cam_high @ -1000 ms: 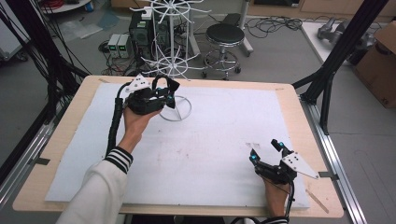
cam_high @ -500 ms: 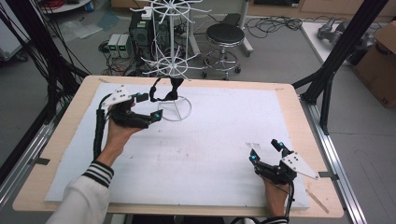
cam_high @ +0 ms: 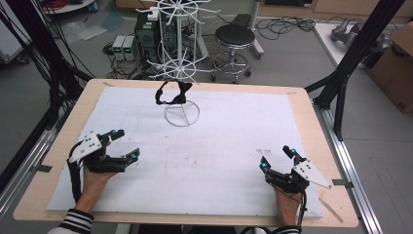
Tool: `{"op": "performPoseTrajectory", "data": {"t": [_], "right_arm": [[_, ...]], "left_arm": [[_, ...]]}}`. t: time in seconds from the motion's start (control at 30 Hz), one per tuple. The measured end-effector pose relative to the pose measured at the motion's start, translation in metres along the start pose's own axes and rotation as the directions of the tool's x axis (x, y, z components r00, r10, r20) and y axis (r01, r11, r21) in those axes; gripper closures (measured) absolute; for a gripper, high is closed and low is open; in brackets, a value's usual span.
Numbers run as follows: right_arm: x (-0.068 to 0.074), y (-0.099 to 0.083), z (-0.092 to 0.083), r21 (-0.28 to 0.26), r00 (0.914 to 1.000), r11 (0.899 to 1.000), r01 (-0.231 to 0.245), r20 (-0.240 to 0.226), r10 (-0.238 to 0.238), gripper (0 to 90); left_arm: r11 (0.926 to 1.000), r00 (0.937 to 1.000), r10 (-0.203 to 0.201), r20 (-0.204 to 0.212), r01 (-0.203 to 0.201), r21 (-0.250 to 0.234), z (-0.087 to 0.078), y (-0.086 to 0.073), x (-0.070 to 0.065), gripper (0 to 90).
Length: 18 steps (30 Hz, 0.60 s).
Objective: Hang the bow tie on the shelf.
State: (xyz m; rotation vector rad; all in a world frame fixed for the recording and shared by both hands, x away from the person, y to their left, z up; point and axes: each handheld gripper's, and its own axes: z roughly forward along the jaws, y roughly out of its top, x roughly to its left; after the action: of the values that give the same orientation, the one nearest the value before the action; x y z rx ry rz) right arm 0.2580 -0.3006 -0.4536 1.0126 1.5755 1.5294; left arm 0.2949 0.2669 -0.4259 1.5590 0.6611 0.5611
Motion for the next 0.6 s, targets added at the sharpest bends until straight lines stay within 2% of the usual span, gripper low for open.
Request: {"op": "performPoseTrajectory", "data": {"t": [0.03, 0.1, 0.2, 0.3, 0.37, 0.47, 0.6], "right_arm": [[0.000, 0.000, 0.000, -0.001, 1.0000, 1.000, 0.002, 0.001, -0.002, 9.1], [0.000, 0.000, 0.000, 0.000, 1.0000, 1.000, 0.000, 0.002, 0.000, 9.1], [0.000, 0.000, 0.000, 0.000, 1.0000, 1.000, 0.001, 0.003, -0.001, 9.1], [0.000, 0.000, 0.000, 0.001, 1.0000, 1.000, -0.001, 0.001, 0.001, 9.1], [0.000, 0.000, 0.000, -0.001, 1.0000, 1.000, -0.004, 0.001, 0.004, 9.1], [0.000, 0.000, -0.001, -0.002, 0.9999, 1.000, -0.011, 0.000, 0.011, 9.1], [-0.001, 0.000, -0.001, -0.013, 1.0000, 1.000, -0.003, 0.002, 0.003, 9.1]], "left_arm": [[0.9995, 0.9997, -0.019, -0.017, 0.019, -0.024, -0.007, -0.011, 0.000, 7.0], [0.9991, 0.9994, -0.029, -0.018, 0.029, -0.033, -0.009, -0.016, 0.001, 7.0], [0.9986, 0.9985, -0.033, -0.044, 0.031, -0.044, -0.013, -0.026, 0.002, 7.0], [0.9960, 0.9966, -0.028, -0.077, 0.021, -0.087, -0.017, -0.029, 0.000, 7.1], [0.9943, 0.9964, -0.032, -0.079, 0.023, -0.104, -0.019, -0.030, 0.000, 7.5], [0.9930, 0.9961, -0.044, -0.076, 0.036, -0.113, -0.020, -0.030, 0.001, 7.5], [0.9933, 0.9966, -0.035, -0.074, 0.026, -0.113, -0.020, -0.030, 0.001, 7.5]]}}
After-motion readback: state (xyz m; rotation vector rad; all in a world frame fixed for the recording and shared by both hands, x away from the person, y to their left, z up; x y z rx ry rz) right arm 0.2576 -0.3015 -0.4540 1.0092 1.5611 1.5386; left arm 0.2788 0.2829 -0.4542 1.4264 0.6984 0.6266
